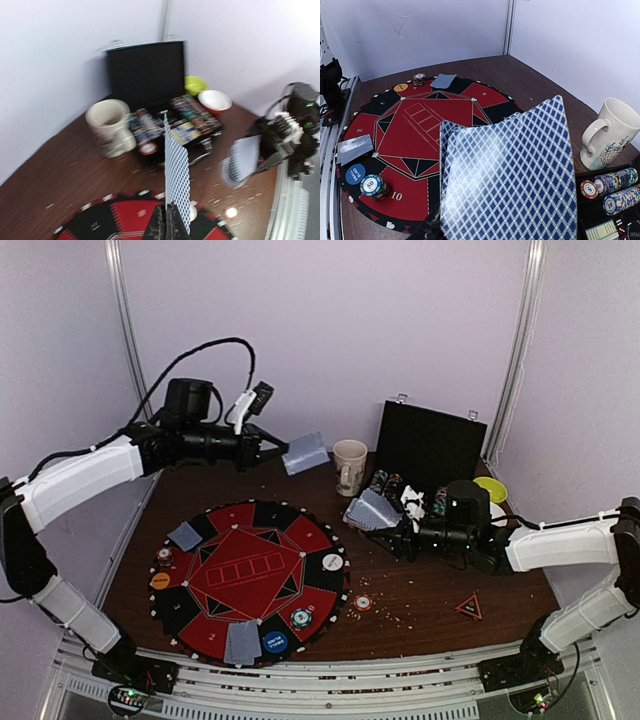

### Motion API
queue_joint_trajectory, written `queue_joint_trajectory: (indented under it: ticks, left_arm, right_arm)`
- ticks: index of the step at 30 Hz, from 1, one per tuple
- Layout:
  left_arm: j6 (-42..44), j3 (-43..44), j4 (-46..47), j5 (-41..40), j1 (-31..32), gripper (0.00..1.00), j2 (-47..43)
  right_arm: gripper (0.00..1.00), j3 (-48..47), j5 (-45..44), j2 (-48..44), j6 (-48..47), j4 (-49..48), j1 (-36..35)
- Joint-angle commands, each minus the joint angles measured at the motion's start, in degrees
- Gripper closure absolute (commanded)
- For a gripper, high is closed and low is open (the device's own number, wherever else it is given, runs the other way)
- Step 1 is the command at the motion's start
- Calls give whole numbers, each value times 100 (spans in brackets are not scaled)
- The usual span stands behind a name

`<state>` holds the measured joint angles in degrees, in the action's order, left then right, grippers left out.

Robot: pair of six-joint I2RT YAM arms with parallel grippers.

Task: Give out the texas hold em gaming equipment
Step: Pick up the poker card from the face-down deck piles, then flop the poker card into the community card area.

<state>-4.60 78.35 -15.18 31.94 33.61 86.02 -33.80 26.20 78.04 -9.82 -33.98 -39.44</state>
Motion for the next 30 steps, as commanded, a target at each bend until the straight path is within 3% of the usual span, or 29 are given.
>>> queue_joint_trajectory:
  ticks: [1,6,14,21,30]
  left_arm:
    - [618,-104,-1541,-3058,-211,100,-619]
    - [567,-259,-2942,-5713,-192,100,-111]
    - [-528,-38,-4752,-7610,281,100,1301]
    - [-1007,202,-5114,-7633,750,100,1942]
    - [-1503,409,-5486,-6707,1584,100,2786]
  right_arm:
    - [54,-140,28,-61,45,-16,46]
    - [54,-204,62,-95,-8,90,50]
    - [54,-281,86,-48,-15,129,51]
    - [54,-295,62,-52,-35,179,51]
    - [54,-302,30,-87,-62,263,57]
